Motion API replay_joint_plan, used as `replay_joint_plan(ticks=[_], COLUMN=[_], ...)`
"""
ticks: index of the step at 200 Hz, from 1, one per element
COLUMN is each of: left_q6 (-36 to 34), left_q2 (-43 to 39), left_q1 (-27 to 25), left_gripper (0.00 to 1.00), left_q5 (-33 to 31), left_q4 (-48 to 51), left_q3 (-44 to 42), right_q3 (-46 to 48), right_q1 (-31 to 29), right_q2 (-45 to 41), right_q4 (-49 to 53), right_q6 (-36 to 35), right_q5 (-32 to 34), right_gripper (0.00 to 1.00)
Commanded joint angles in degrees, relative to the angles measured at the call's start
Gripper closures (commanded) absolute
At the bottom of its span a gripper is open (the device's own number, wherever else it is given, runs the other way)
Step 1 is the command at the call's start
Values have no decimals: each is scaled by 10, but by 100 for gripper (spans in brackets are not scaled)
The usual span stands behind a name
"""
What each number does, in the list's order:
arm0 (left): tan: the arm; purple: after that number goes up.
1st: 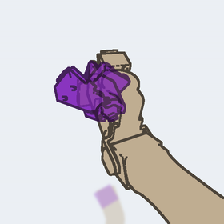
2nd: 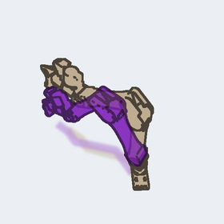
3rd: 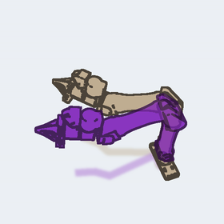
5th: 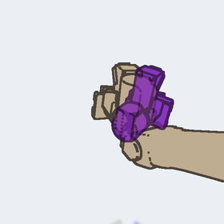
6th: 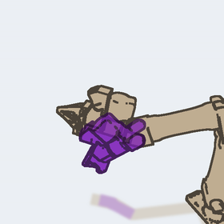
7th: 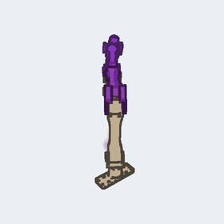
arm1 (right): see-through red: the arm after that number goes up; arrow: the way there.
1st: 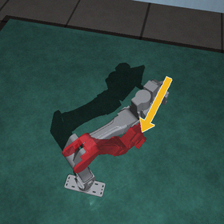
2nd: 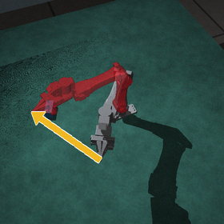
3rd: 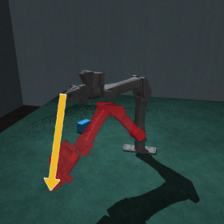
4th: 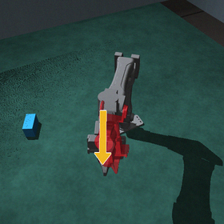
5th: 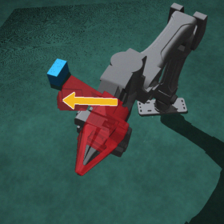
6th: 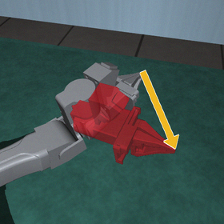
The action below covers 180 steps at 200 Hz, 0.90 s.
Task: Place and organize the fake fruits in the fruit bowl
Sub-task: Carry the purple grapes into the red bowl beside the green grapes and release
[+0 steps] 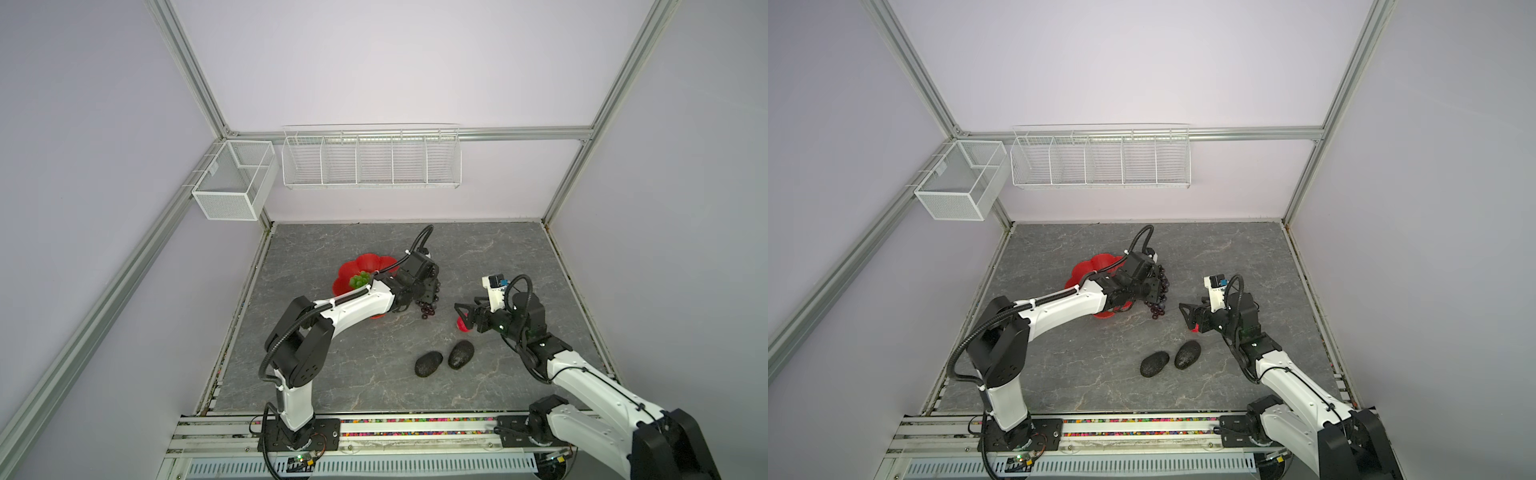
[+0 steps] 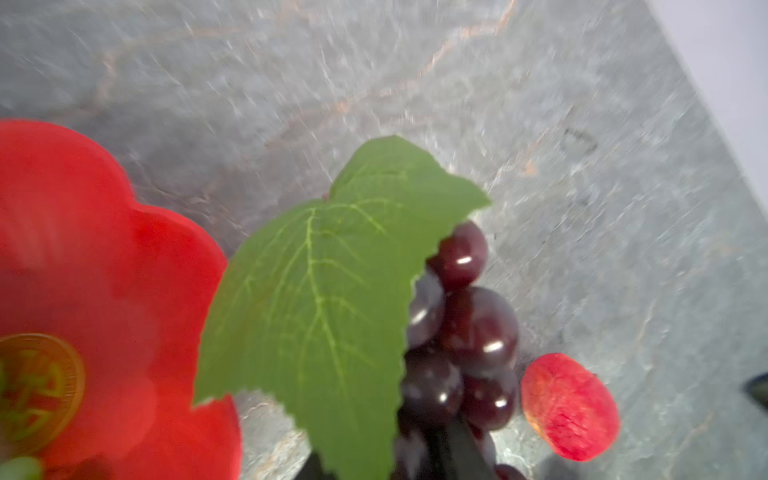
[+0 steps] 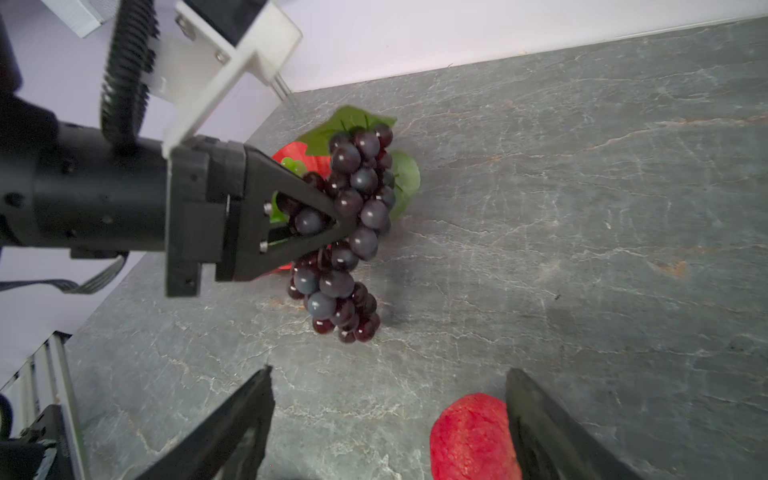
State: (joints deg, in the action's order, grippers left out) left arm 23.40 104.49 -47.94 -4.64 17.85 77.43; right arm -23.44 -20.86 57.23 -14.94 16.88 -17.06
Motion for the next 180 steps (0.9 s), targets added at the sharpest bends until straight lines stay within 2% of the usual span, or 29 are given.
replay_joint_plan(ticks=[1, 29, 66, 91, 137, 180], left_q6=[9, -6, -12, -13, -46, -41], left_q2=[-49, -101, -166, -170, -124, 7], left_q1=[13, 17, 40, 79, 92, 104], left_gripper=[75, 75, 75, 75, 74, 74], left_q5=[-27, -97, -138, -138, -166, -205], left_q4=[-1, 31, 35, 59, 70, 155], left_q3=[-12, -30, -79, -94, -66, 34], right_q3=[9, 11, 0, -4, -3, -4], right_q1=[-11, -34, -64, -68, -72, -75], right_q2=[-4, -8, -3, 5, 2, 3], right_q4=[-51, -68, -50, -49, -49, -49], right_q6=[-10, -23, -48, -49, -54, -57], right_q5=[-50, -71, -55, -58, -59, -64], right_gripper=[12, 12, 12, 12, 12, 12])
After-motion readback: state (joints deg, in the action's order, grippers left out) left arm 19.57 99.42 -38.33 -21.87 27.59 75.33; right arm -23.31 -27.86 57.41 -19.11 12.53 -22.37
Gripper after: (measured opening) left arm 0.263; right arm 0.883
